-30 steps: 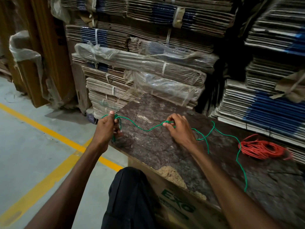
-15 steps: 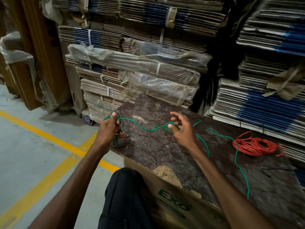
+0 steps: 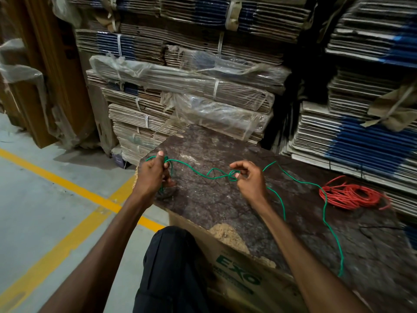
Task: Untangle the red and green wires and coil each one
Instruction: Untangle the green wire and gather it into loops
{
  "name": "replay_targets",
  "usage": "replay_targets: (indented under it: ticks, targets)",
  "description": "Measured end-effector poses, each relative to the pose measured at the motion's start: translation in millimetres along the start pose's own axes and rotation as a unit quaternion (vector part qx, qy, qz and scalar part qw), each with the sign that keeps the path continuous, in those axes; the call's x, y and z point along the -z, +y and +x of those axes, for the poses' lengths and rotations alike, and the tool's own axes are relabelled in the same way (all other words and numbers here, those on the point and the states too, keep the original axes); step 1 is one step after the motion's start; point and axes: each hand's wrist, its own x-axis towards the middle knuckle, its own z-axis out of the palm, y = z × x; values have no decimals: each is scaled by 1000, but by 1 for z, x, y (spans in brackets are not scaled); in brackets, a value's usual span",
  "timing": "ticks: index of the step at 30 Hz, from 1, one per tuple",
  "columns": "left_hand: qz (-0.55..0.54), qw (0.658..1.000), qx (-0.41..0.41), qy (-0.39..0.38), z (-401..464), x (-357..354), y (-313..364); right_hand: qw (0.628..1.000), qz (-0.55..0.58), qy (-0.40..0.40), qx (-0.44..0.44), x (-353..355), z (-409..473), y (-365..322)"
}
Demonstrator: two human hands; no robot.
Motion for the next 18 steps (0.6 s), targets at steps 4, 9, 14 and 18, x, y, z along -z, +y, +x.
replay_targets:
  ticks: [4, 9, 14, 18]
  targets:
    - [-6, 1000, 2, -10, 0, 0, -2, 998, -53, -12, 11, 4, -2, 0]
    - [-24, 1000, 7, -14, 3, 2, -4, 996, -84, 9, 35, 13, -2, -11]
    - [-31, 999, 12, -15, 4, 3, -4, 984, -159, 22, 77, 21, -2, -21]
    - [-36, 999, 22, -16, 4, 3, -3, 985, -163, 17, 61, 23, -1, -26]
